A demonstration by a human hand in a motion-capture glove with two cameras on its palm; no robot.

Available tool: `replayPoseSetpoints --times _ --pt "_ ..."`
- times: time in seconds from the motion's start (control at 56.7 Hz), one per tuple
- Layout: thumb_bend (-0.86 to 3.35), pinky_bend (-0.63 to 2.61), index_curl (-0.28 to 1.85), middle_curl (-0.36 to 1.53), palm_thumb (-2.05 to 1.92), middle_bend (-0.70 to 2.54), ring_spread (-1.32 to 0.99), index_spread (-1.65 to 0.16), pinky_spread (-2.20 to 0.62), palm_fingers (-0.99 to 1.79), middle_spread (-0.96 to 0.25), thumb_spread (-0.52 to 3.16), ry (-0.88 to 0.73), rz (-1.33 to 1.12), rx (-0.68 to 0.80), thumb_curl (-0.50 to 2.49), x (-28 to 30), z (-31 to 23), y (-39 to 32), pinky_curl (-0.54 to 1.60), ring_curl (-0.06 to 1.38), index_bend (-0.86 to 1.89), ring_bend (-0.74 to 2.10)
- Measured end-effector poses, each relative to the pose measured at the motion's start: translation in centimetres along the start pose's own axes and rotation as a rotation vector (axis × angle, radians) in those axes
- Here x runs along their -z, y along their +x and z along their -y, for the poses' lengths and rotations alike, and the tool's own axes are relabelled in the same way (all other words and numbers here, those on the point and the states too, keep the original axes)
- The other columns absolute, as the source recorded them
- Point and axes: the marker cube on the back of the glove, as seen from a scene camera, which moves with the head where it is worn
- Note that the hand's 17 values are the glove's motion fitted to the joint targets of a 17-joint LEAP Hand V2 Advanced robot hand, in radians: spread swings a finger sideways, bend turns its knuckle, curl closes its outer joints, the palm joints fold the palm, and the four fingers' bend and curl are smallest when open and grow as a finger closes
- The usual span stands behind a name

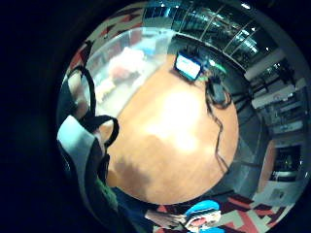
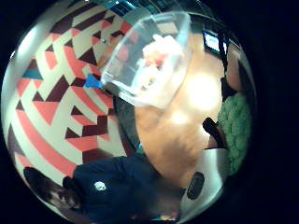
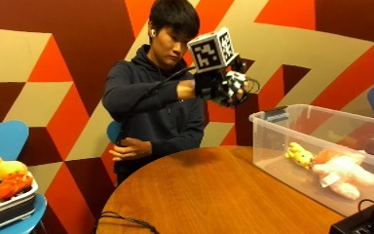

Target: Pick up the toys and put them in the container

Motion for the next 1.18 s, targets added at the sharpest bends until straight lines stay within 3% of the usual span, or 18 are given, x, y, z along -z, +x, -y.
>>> replayPoseSetpoints --times 0.247,0.37,0.441,0.476,0.494,0.511,0.529,0.617,0.758,1.182 --pt "0.43 1.14 0.8 0.74 0.69 0.92 -0.41 -0.23 -0.4 0.84 -0.17 0.51 0.145 0.24 0.065 1.11 3.5 6.4 -7.1 0.58 0.68 0.86 1.27" --pt "0.4 1.19 0.86 0.78 0.62 0.94 -0.41 -0.23 -0.4 0.71 -0.18 0.42 0.011 0.26 0.018 1.16 0.6 9.2 -8.6 0.61 0.71 0.81 1.29" --pt "0.34 1.25 0.87 0.77 0.57 0.86 -0.39 -0.24 -0.4 0.47 -0.18 0.45 -0.151 0.255 0.014 1.15 -2.1 10.1 -8.9 0.61 0.71 0.65 1.26" --pt "0.35 1.3 0.83 0.73 0.55 0.73 -0.36 -0.23 -0.37 0.13 -0.17 0.59 -0.207 0.244 0.02 1.13 -3.4 10.4 -9.1 0.61 0.68 0.46 1.18" --pt "0.36 1.32 0.84 0.74 0.54 0.73 -0.35 -0.23 -0.36 0.12 -0.17 0.63 -0.22 0.236 0.026 1.13 -4.0 10.4 -9.2 0.63 0.7 0.44 1.2" --pt "0.27 1.18 0.83 0.69 0.39 0.63 -0.29 -0.24 -0.26 -0.43 -0.13 0.74 -0.221 0.229 0.032 1.06 -4.4 10.4 -9.2 0.59 0.62 0.48 0.9" --pt "0.25 1.16 0.8 0.68 0.36 0.59 -0.25 -0.24 -0.23 -0.47 -0.12 0.79 -0.215 0.226 0.037 1.04 -4.7 10.4 -9.2 0.6 0.62 0.47 0.83" --pt "0.21 1.01 0.69 0.59 0.26 0.43 -0.17 -0.25 -0.12 -0.35 -0.08 1.0 -0.158 0.25 0.038 0.92 -4.5 10.2 -8.4 0.5 0.48 0.38 0.52" --pt "0.18 0.84 0.63 0.51 0.21 0.27 -0.09 -0.26 -0.03 -0.17 -0.04 1.22 -0.096 0.264 -0.003 0.77 -2.6 9.7 -6.6 0.42 0.38 0.32 0.29" --pt "0.17 0.66 0.57 0.47 0.21 0.22 -0.02 -0.23 0.03 0.0 -0.02 1.48 -0.034 0.231 -0.099 0.52 1.7 6.0 0.7 0.35 0.29 0.26 0.16"
